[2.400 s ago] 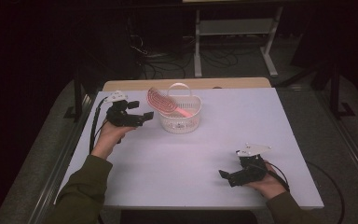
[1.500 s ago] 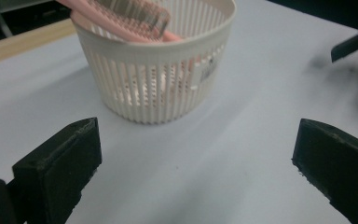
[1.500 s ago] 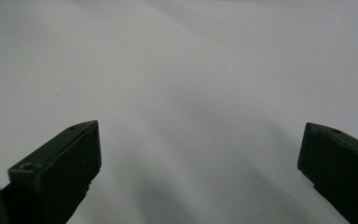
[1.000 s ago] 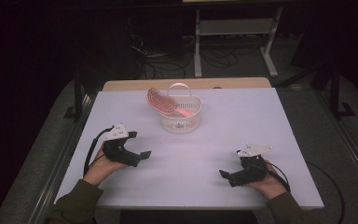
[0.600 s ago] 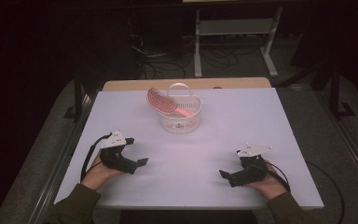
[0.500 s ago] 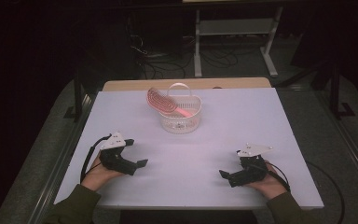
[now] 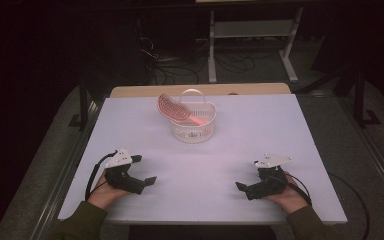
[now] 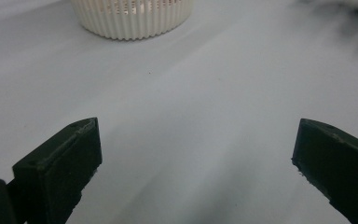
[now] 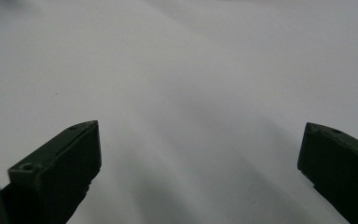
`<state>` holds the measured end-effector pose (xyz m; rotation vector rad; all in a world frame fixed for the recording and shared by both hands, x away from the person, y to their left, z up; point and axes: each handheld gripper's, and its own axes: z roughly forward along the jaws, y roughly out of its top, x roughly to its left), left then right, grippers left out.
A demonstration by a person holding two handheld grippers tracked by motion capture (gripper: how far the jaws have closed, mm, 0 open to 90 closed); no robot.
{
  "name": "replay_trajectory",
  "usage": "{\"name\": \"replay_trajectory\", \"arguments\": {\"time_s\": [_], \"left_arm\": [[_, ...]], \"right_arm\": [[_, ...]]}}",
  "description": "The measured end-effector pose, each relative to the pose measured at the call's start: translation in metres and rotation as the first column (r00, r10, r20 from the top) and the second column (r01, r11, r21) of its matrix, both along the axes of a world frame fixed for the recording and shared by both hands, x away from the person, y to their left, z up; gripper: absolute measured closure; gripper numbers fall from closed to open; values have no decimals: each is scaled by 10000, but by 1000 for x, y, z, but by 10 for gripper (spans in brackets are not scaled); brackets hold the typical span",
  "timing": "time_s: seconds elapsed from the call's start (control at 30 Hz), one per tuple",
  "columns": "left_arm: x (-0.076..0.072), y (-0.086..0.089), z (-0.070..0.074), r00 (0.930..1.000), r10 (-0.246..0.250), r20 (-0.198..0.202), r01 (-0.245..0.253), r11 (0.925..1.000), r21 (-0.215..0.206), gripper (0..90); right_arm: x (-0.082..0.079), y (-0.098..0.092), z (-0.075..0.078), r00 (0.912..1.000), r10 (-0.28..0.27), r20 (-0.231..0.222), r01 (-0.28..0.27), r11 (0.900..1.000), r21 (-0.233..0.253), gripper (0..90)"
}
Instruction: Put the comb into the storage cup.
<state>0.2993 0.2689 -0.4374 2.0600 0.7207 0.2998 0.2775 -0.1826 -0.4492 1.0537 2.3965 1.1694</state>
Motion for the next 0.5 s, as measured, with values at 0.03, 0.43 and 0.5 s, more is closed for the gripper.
{"name": "replay_trajectory", "arguments": {"time_s": [0.03,0.43,0.5], "left_arm": [[-1,0,0,10000,-22,-9,22,10000,-6,11],[0,-1,-4,9997,-81,-246,84,9999,117,11],[0,-1,-5,9995,-90,-291,93,9999,130,11]], "right_arm": [[0,0,0,10000,-1,3,1,10000,6,0],[0,1,0,10000,5,4,-5,10000,-26,0],[0,1,0,10000,18,5,-18,10000,-46,0]]}}
